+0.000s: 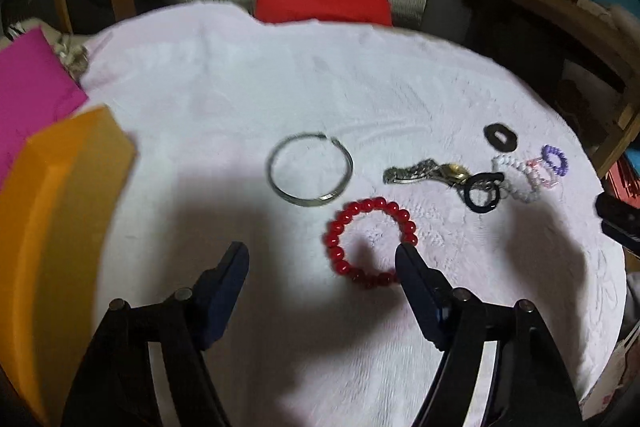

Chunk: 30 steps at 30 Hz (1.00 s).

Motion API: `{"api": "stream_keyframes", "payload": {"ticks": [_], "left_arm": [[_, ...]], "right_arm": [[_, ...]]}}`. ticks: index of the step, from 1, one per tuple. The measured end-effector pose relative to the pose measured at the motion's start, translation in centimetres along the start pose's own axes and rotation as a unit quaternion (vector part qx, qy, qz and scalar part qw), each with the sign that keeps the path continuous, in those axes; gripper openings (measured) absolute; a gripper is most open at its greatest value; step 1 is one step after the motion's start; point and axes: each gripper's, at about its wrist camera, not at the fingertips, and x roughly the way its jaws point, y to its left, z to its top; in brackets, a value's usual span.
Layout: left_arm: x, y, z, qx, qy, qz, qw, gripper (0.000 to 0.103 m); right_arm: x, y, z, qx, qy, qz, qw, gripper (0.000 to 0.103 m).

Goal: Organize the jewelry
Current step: 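Grasp the red bead bracelet with the left tool while the right tool grasps the white pearl bracelet, then carry the red bracelet into the orange box with the left tool while the right drops the pearl bracelet there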

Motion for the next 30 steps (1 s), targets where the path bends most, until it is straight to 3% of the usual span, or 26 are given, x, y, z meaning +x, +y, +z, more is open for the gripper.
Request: {"api": "stream_keyframes", "payload": {"ticks": [3,5,8,9,11,13,18,21,23,30], "left_arm": [[1.5,-0.5,-0.1,-0.007,0.010,-0.019,0.9998,0.077],[1.9,-0.7,0.1,-0.005,0.010,-0.020,0.9997,0.070],[2.1,-1.0,0.5,0.011,0.004,-0.017,0.9998,0.046],[2.0,-1.2,0.5,0.018,0.000,-0.020,0.9997,0.034],[2.0,-1.5,0.5,0.027,-0.002,-0.028,0.9992,0.025],[1.8,-1.4,0.5,0.030,-0.002,-0.034,0.9990,0.010],[1.8,-1.1,0.7,0.027,0.005,-0.049,0.9984,0.010],[1.6,-1.2,0.6,0.027,0.009,-0.055,0.9981,0.010],[1.5,-1.2,0.6,0.029,0.009,-0.055,0.9980,0.010],[-0.9,-0.8,0.9,0.026,-0.013,-0.062,0.9977,0.010]], "right_arm": [[0.7,-1.3,0.8,0.011,0.004,-0.002,1.000,0.060],[1.7,-2.0,1.4,0.021,0.016,-0.004,1.000,0.054],[3.6,-2.8,2.1,0.041,0.042,0.005,0.998,0.045],[4.1,-2.8,2.3,0.047,0.048,0.009,0.998,0.042],[5.3,-2.7,2.7,0.056,0.056,0.011,0.997,0.042],[6.5,-2.5,3.1,0.060,0.064,0.005,0.996,0.042],[8.7,-1.1,3.6,0.045,0.064,-0.044,0.996,0.038],[9.3,0.0,3.5,0.012,0.053,-0.085,0.995,0.016],[9.4,0.8,3.3,-0.013,0.044,-0.102,0.994,0.014],[7.0,2.0,2.8,-0.041,0.019,-0.098,0.994,0.010]]}}
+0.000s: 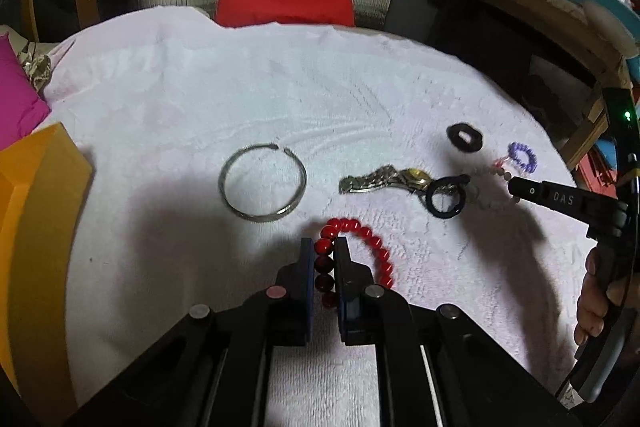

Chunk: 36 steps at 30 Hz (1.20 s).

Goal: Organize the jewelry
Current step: 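Carry the red bracelet into the orange box with the left tool while the right drops the pearl bracelet there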

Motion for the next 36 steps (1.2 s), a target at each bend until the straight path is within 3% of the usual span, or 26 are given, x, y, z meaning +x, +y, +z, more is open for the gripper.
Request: {"api": "stream_keyframes", "payload": {"ticks": [8,14,21,27,32,36], "left_arm": [[-3.7,0.2,0.3,0.001,-0.037,0.002,0.9993,0.010],[-7.6,1.6,-0.3,-0.012,-0.068,0.009,0.9975,0.010],[-14.7,5.4,-1.9,-0.036,-0.121,0.043,0.9911,0.010],[-20.9,10.9,-4.0,-0.065,-0.150,0.093,0.9822,0.010],[-23.0,15.8,-6.1,-0.086,-0.148,0.159,0.9723,0.010],[-21.6,19.5,-8.2,-0.121,-0.113,0.173,0.9707,0.010]], "right_arm": [[-5.3,0.3,-0.5,0.009,-0.047,0.053,0.997,0.010],[-8.3,4.3,-0.9,-0.018,-0.071,0.122,0.990,0.010],[-12.1,12.3,-2.1,-0.060,-0.088,0.225,0.968,0.010],[-14.6,21.7,-4.9,-0.109,-0.074,0.317,0.939,0.010],[-14.9,29.8,-8.6,-0.165,-0.046,0.355,0.919,0.011],[-12.9,34.0,-10.7,-0.186,-0.007,0.358,0.915,0.011]]}}
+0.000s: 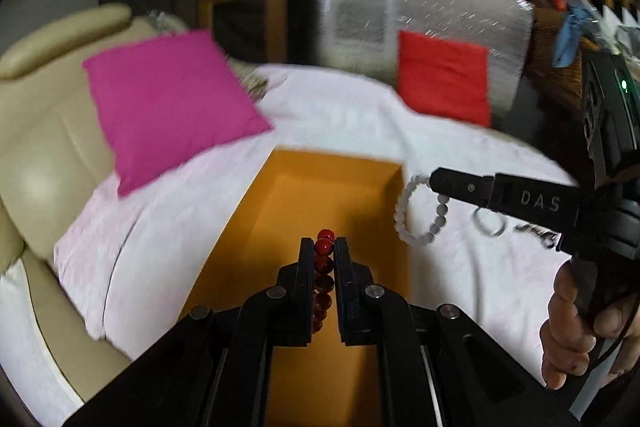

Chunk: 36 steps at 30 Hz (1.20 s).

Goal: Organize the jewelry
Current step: 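Carry the red bracelet into the orange box with the left tool while the right drops the pearl bracelet there, then move both tools back over the table toward the watch and keyring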

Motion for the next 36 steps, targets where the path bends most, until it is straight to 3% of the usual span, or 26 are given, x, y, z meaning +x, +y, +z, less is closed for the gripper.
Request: {"api": "stream_keyframes", "payload": {"ticks": [6,8,10,12,15,16,19,36], "left_arm": [[3.7,1.7,-2.8,-0.005,0.062,0.034,0.9975,0.010],[3.6,2.1,-3.3,-0.001,0.064,0.044,0.9970,0.010],[3.4,1.8,-3.0,0.004,0.056,0.057,0.9968,0.014],[2.6,1.4,-2.6,0.014,0.040,0.071,0.9966,0.022],[1.4,0.6,-2.0,0.027,0.019,0.086,0.9957,0.044],[0.9,0.2,-1.7,0.033,0.011,0.090,0.9953,0.045],[0.3,-0.9,-1.0,0.047,-0.001,0.094,0.9945,0.046],[-1.4,-11.5,0.6,0.126,-0.024,0.066,0.9896,0.047]], "right_arm": [[5.4,0.6,-2.3,-0.017,0.060,-0.042,0.997,0.012],[5.3,0.3,-2.7,-0.018,0.068,-0.047,0.996,0.012],[5.0,0.1,-2.5,-0.020,0.068,-0.053,0.996,0.021],[4.0,-0.1,-2.1,-0.016,0.057,-0.049,0.997,0.029],[1.7,-0.8,-1.4,-0.013,0.029,-0.051,0.998,0.037],[1.0,-1.0,-1.3,-0.011,0.023,-0.052,0.998,0.041],[-1.4,-2.5,-1.1,0.004,0.001,-0.057,0.998,0.048],[-12.0,-14.3,-2.1,0.096,-0.045,-0.106,0.989,0.048]]}}
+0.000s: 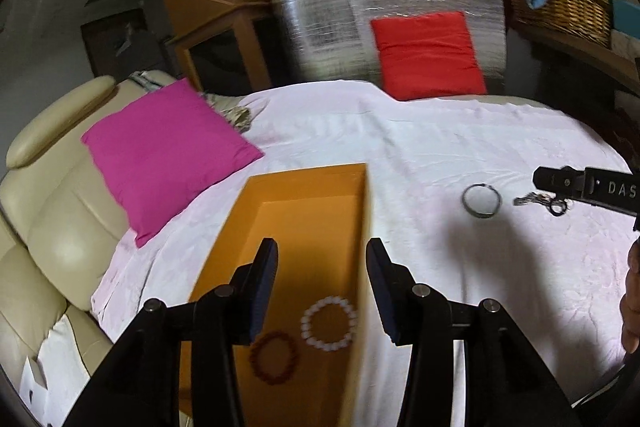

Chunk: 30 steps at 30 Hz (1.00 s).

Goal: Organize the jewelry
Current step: 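Move both tools back over the table toward the watch and keyring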

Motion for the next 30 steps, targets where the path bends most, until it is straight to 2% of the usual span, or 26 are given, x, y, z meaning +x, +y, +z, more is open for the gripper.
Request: {"api": "stream_keyframes", "payload": {"ticks": [5,11,16,20,24,30], "left_arm": [[0.2,-4.2,1.0,0.032,0.000,-0.016,0.9994,0.047],[1.5,-9.1,1.5,0.064,0.010,-0.037,0.9972,0.048],[4.7,-13.4,2.0,0.085,0.030,-0.068,0.9936,0.048],[8.1,-16.0,2.4,0.081,0.048,-0.099,0.9906,0.048],[10.8,-18.5,2.8,0.083,0.059,-0.111,0.9886,0.048],[12.6,-20.9,4.0,0.087,0.031,-0.129,0.9874,0.048]], "right_arm": [[-1.3,-4.5,0.6,0.032,-0.004,-0.015,0.999,0.048],[-2.3,-10.5,1.0,0.073,0.013,-0.035,0.997,0.048],[-2.8,-16.2,1.3,0.137,0.030,-0.035,0.989,0.048],[-3.4,-19.7,1.1,0.177,0.032,-0.049,0.983,0.048],[-2.7,-20.4,1.1,0.181,0.043,-0.048,0.981,0.048],[-2.1,-19.2,1.3,0.120,0.037,-0.096,0.987,0.048]]}}
